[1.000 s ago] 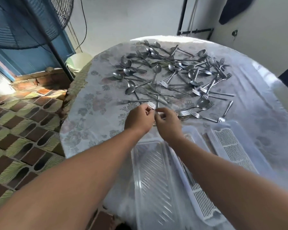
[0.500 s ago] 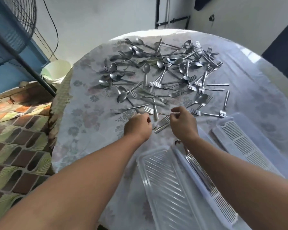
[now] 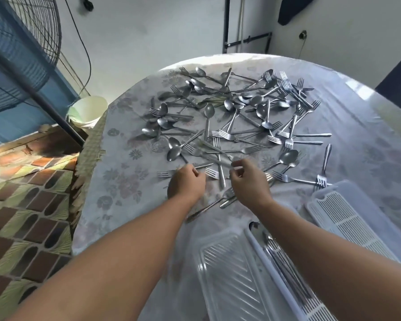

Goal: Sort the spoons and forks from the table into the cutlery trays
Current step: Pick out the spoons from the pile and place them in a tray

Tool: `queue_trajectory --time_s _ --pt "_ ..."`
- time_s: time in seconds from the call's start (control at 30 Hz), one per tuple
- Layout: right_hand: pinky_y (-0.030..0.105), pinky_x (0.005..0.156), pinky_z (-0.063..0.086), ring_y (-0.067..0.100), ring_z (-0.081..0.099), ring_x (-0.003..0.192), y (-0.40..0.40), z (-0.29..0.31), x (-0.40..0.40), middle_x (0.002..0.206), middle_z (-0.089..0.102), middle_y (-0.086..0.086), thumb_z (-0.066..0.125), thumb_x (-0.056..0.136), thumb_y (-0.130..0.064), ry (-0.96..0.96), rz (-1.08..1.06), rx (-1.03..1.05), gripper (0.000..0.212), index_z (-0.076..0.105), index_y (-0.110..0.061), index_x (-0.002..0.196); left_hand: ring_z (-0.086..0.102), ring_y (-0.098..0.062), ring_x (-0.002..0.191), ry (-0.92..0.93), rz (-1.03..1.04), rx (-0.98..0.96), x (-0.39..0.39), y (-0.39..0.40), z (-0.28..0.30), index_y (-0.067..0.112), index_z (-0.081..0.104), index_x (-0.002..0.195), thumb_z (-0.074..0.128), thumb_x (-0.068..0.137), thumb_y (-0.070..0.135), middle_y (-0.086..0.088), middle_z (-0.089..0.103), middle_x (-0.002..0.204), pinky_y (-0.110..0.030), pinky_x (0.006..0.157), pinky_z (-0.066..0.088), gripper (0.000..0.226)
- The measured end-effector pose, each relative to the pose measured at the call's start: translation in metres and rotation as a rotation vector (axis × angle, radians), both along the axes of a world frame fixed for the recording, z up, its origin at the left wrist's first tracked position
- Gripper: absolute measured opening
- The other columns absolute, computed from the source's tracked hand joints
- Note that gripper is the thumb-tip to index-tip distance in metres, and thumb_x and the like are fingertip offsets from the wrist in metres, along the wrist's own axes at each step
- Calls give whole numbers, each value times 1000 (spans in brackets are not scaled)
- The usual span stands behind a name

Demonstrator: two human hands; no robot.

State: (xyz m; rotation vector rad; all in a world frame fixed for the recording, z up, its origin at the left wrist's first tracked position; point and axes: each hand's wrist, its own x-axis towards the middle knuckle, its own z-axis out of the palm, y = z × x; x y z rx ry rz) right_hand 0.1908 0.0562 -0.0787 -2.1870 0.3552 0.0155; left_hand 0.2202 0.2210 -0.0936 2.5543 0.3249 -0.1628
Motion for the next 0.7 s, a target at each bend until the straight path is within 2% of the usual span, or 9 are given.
queue_trajectory --time_s 0.1,0.23,0.33,0.4,0.5,0.57,0.63,0.7 --pt "34 78 55 25 70 84 23 0 15 96 74 0 60 97 -24 16 39 33 22 68 -22 117 63 -30 92 -4 22 21 19 24 4 22 56 89 52 97 33 -6 66 101 -39 78 55 14" --pt "31 80 48 22 65 97 51 0 44 105 71 1 59 97 -21 -27 125 -92 28 67 -20 124 57 -32 108 -56 -69 194 56 55 5 19 60 112 48 101 27 -10 60 118 -44 85 53 18" --pt "29 83 47 22 63 108 73 -3 69 120 66 0 58 96 -18 -24 191 -190 35 66 -24 130 56 -34 111 -73 -67 181 91 80 0 17 60 111 47 102 23 -12 59 121 -45 88 52 17" --pt "33 84 48 27 61 115 88 -7 87 129 63 1 55 95 -15 -23 242 -315 43 63 -31 134 58 -36 109 -65 -27 126 113 97 -5 15 62 113 45 101 25 -14 63 119 -45 89 53 23" --pt "39 82 49 33 56 119 112 -10 116 131 56 6 54 94 -10 25 325 -533 56 54 -40 141 61 -35 105 -16 -10 48 133 124 -14 19 62 102 49 97 30 -10 68 111 -46 89 54 18" --pt "43 87 52 34 54 120 124 -8 135 131 53 9 56 95 -13 50 340 -625 55 50 -39 144 61 -34 104 42 16 -36 144 137 -17 23 58 95 53 93 35 -8 69 108 -45 90 54 13" --pt "46 91 54 34 55 120 133 -7 153 130 51 11 60 98 -26 63 349 -727 47 52 -38 143 58 -36 110 94 113 -90 157 147 -20 22 58 104 55 90 43 -9 66 115 -45 95 51 25" --pt "45 90 53 34 56 117 139 -8 164 127 52 12 60 99 -28 88 365 -801 38 58 -34 136 49 -39 122 146 237 -58 169 153 -21 17 55 123 55 90 51 -13 58 130 -47 102 45 48"
